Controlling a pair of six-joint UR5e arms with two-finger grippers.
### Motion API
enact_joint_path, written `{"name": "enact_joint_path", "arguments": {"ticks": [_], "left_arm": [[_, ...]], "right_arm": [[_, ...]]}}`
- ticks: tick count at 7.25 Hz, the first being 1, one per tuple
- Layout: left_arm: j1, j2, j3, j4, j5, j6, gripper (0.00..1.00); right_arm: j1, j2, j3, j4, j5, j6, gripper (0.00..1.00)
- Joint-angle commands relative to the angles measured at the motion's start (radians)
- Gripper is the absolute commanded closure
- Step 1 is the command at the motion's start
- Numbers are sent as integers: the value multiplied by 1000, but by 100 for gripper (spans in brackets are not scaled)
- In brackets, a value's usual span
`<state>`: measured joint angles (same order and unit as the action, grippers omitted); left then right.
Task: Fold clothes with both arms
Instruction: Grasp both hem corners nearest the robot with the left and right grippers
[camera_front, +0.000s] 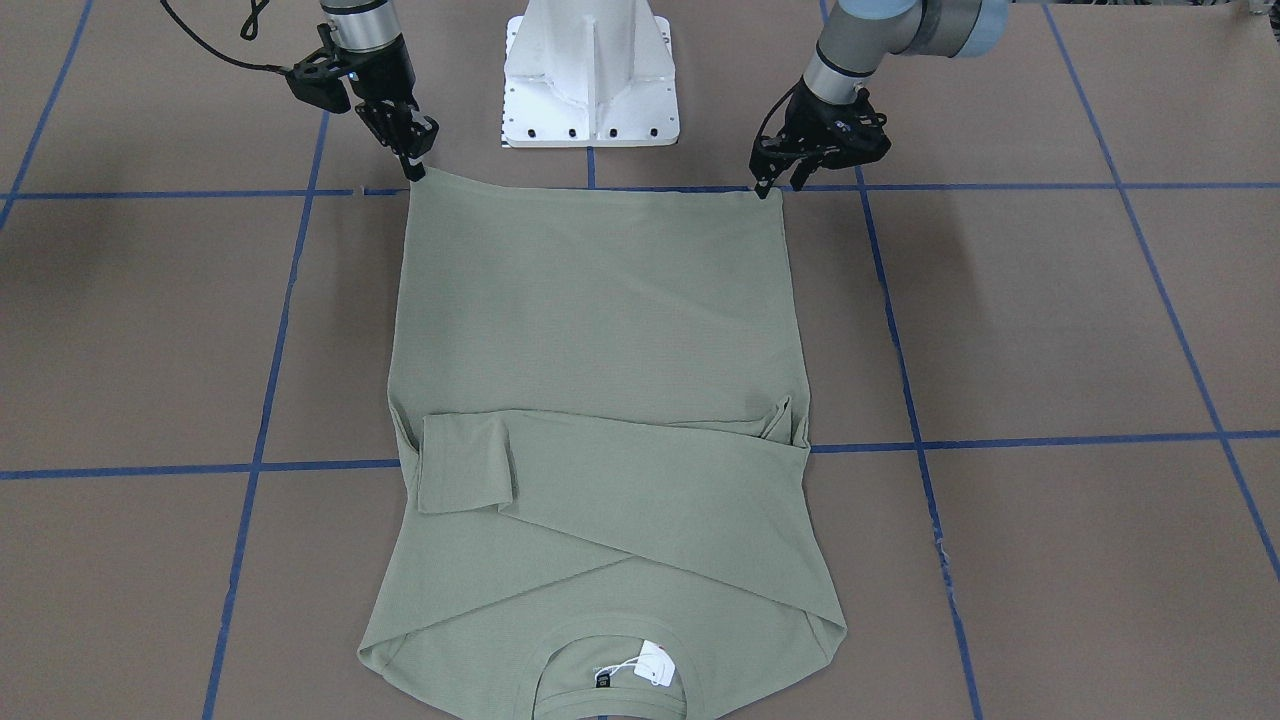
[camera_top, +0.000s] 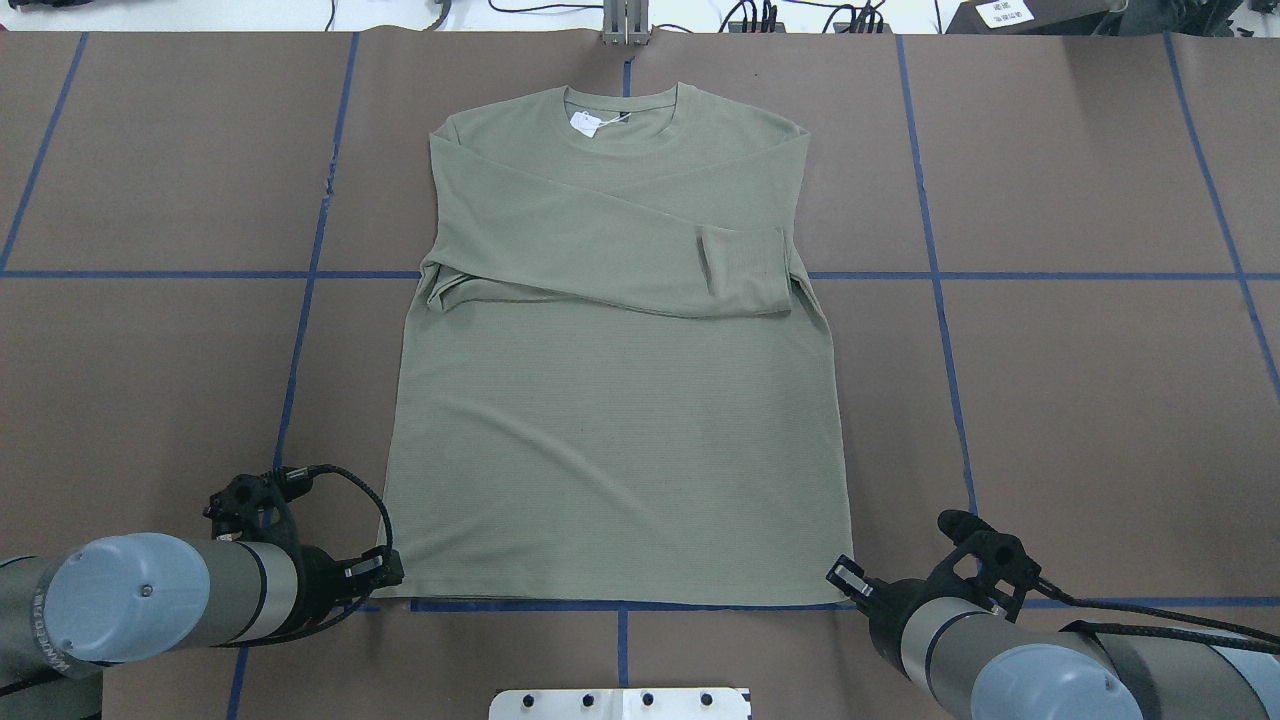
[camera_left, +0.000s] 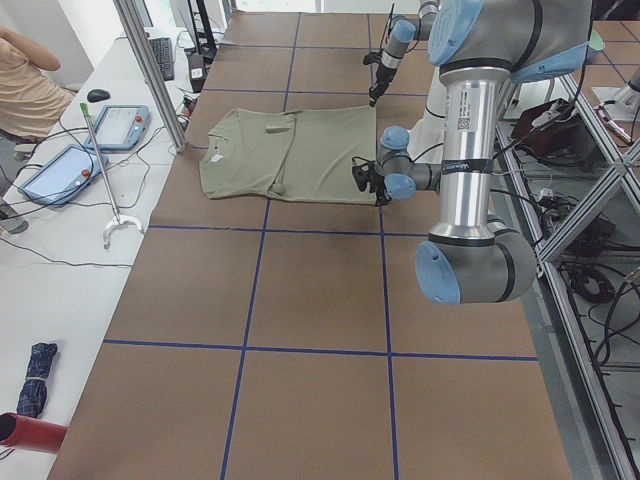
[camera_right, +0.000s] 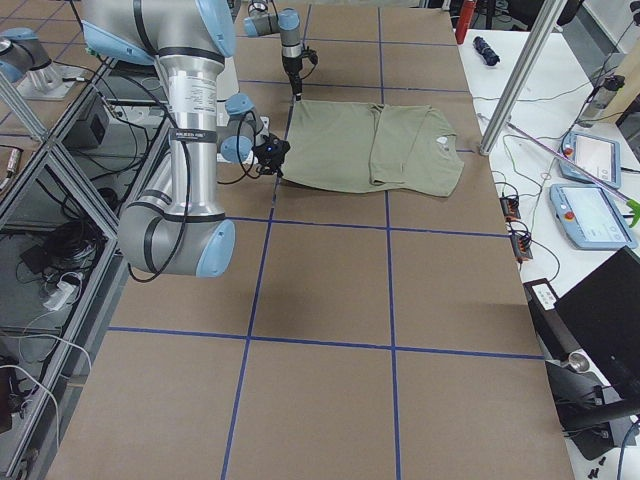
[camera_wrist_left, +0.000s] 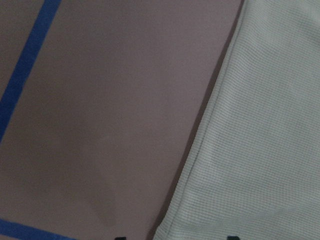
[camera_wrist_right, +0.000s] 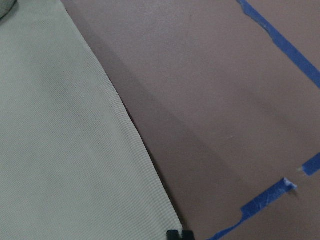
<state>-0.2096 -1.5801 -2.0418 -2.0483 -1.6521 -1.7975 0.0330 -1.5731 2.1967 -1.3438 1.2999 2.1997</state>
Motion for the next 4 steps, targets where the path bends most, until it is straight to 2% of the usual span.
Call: {"name": "enact_joint_path", "arguments": {"ticks": [1,2,3,4], "left_arm": [[7,-3,11,0,0,1,43],[9,-3,17,0,0,0,45],[7,-4,18,0,0,0,51],[9,-5,21,0,0,0,65]], "right_arm": [[1,-1,0,0,-1,0,100],[1,-2,0,0,-1,0,100],[1,-2,0,0,-1,0,100],[1,-2,0,0,-1,0,100]]}}
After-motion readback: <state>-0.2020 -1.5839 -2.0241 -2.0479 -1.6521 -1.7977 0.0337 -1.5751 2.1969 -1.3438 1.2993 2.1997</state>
